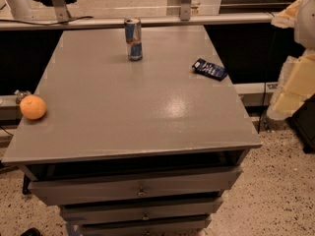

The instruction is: Knock redbull can over

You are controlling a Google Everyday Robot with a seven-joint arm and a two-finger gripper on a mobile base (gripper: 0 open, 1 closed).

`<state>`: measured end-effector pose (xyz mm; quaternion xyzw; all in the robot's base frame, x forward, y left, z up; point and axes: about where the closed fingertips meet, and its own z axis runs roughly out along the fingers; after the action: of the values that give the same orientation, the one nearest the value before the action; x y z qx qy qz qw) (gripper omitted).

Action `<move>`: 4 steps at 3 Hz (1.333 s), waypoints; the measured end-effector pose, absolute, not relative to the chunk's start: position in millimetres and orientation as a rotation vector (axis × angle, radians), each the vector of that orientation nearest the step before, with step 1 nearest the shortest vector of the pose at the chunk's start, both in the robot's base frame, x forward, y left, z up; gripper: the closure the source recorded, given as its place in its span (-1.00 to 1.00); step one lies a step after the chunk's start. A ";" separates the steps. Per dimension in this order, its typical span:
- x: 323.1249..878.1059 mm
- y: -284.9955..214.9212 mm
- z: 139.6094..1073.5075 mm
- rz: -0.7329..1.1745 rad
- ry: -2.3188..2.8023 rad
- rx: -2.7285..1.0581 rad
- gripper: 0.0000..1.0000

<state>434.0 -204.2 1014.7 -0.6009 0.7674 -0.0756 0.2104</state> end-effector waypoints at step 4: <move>535.9 -153.2 973.7 -0.078 2.021 -1.538 -1.00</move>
Offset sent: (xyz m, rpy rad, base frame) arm 0.0592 0.0305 -0.0247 0.0798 -0.0769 0.0284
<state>535.9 -153.2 973.7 -0.5780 0.7599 -0.0294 0.2958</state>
